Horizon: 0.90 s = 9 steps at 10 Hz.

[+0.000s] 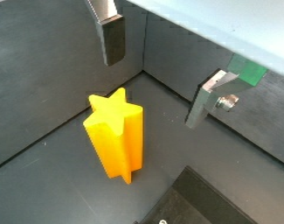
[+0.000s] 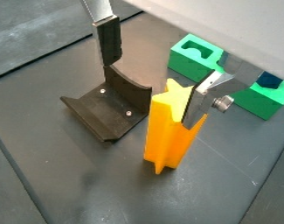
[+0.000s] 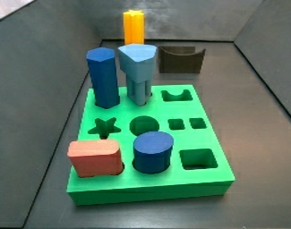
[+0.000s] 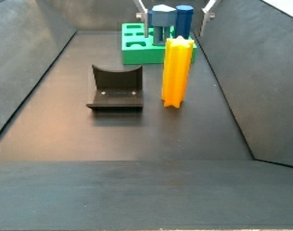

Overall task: Pick up the star object. Move up. Move to above the board. Insert the star object.
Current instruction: Pick up the star object.

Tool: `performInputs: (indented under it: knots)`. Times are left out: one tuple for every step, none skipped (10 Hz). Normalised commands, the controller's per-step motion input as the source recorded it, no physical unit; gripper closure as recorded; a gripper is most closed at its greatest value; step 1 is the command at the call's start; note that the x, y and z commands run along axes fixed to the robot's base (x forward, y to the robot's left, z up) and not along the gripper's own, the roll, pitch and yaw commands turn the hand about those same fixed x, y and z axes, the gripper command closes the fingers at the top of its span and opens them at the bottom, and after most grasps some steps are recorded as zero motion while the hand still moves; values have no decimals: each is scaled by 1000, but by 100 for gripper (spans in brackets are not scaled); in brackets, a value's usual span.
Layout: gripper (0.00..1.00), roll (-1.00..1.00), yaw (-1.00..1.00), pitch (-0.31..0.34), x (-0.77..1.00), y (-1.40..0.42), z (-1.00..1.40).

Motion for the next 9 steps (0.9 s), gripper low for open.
performInputs:
  knots:
    - [0,-146,3,-41,-26,-43,-251]
    - [0,-184,0,-107,-226,-146,-374]
    - [0,0,146,-240,-129,-491,-609]
    - [0,30,149,-287,-203,-500,-631]
    - [0,53,140,-284,-214,-517,-640]
    - [0,-16,0,-56,-31,0,0]
    - [0,0,0,0,0,0,0]
    - [100,0,0,0,0,0,0]
    - [100,0,0,0,0,0,0]
